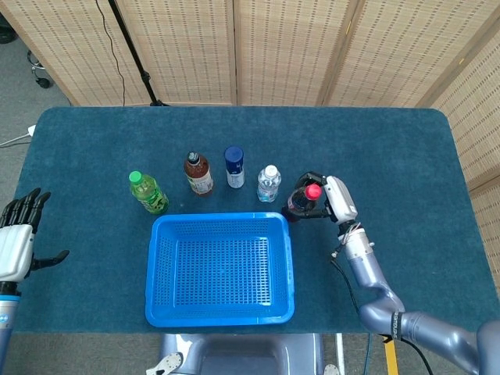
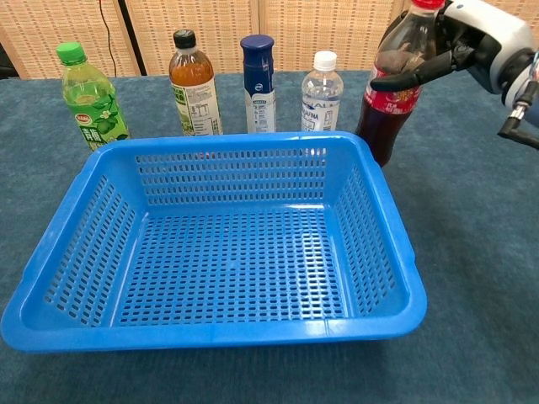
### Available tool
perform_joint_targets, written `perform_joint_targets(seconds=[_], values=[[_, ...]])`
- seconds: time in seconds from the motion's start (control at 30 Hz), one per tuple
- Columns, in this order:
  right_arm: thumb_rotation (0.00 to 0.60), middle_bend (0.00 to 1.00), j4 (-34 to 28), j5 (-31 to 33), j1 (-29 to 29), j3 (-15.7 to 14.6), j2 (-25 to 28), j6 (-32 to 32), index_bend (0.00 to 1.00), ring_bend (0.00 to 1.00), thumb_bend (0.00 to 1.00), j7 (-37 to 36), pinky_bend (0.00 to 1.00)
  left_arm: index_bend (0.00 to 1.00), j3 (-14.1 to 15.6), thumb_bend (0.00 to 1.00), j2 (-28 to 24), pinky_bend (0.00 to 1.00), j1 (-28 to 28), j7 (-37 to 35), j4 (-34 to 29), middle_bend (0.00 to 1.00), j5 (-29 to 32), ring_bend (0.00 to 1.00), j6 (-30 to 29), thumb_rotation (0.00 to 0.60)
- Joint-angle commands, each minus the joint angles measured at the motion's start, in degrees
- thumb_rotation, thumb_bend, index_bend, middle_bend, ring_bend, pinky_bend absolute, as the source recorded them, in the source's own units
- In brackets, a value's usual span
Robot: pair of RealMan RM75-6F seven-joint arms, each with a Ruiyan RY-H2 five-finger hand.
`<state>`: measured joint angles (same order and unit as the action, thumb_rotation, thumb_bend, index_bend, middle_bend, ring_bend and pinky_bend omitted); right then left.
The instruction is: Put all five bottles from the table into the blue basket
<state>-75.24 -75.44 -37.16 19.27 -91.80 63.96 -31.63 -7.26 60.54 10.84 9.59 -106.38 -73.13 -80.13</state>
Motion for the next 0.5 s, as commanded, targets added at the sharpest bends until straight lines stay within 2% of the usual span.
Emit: perform_joint_targets(seconds=[0.03,0.1,0.27,0.5], values=[[0.600,0.64,-4.57,-1.49,0.90,1.16,3.14,2.71,0.65,0.62,0.16,0.93,0.64,0.00,0.07,0.00,-0.14,0.00,-0.05,-0.33,0.02,0.00,-0.18,0.00,0.02,0.600],[0.600,0.64,-10.68,-3.61,1.77,2.59,6.85,5.97,0.65,0.62,0.16,2.04,0.64,0.00,-0.01,0.00,-0.28,0.00,-0.13,-0.78,0.05,0.00,-0.20,0.00,-0.08,0.600],[0.600,0.64,-22.36,-5.82,3.12,3.07,12.71,7.73,0.65,0.62,0.16,4.22,0.64,0.00,0.29,0.00,-0.27,0.00,-0.18,-0.66,-0.01,0.00,-0.89,0.00,-0.18,0.600],[0.600,0.64,-29.54,-8.59,3.07,0.40,15.30,5.99,0.65,0.62,0.16,4.22,0.64,0.00,0.27,0.00,-0.16,0.00,-0.24,-0.50,-0.09,0.00,-0.85,0.00,-0.37,0.600]])
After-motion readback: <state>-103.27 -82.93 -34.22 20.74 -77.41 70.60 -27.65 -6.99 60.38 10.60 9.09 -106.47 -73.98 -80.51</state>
